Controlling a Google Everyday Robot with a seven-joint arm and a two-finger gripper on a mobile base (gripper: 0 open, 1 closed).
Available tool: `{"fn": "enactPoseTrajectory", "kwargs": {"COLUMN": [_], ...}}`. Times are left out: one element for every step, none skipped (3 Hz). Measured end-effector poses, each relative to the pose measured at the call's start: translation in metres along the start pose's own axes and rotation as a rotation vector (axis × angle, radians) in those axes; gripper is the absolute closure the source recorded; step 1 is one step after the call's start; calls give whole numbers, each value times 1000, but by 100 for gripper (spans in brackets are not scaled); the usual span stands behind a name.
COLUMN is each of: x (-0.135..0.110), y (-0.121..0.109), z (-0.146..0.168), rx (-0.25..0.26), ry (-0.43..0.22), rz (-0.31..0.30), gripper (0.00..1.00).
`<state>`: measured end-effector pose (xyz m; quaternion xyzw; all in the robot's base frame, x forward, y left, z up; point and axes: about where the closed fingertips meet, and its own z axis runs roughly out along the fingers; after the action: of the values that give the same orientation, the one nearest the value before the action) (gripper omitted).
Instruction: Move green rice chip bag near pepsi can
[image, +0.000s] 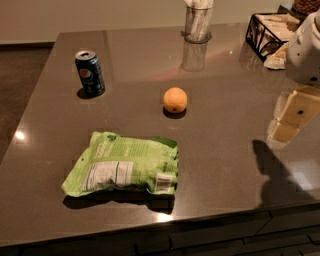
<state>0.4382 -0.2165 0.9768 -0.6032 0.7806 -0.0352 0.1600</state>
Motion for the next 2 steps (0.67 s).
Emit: {"fn": "enactPoseTrajectory", "kwargs": {"x": [-1,-19], "y": [0,7], "z": [-1,-3], "rx": [1,-57], "ry": [-3,-79], "rz": [-2,-45], "gripper": [0,0]}}
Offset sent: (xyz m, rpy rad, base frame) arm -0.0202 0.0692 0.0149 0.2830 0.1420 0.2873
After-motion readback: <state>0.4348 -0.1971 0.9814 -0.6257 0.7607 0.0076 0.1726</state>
